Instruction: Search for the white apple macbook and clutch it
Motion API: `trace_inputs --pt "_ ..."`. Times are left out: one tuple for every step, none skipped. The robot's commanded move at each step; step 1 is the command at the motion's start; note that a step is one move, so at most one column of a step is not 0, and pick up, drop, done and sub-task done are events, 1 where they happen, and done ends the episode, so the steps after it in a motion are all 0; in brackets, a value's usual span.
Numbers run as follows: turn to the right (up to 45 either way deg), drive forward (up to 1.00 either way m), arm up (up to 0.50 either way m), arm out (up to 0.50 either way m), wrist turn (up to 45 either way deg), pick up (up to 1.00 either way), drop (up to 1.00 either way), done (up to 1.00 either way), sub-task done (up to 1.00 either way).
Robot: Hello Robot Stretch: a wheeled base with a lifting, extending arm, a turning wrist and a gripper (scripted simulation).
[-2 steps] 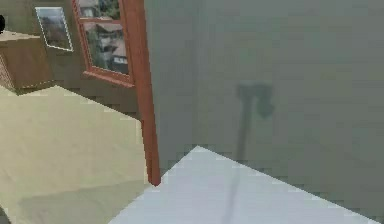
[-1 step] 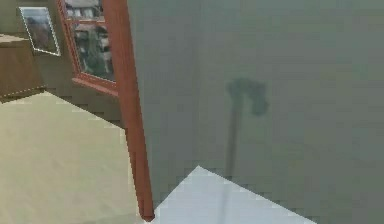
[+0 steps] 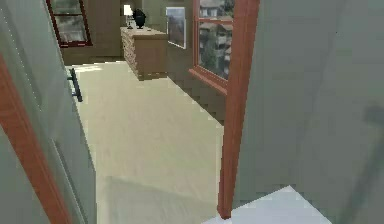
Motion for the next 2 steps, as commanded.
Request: trace_inputs --pt "0.0 0.5 0.0 0.0 0.0 0.0 0.0 0.0 0.0" --pt "-24.0 0.0 0.0 0.0 0.0 0.0 0.0 0.0 0.0"
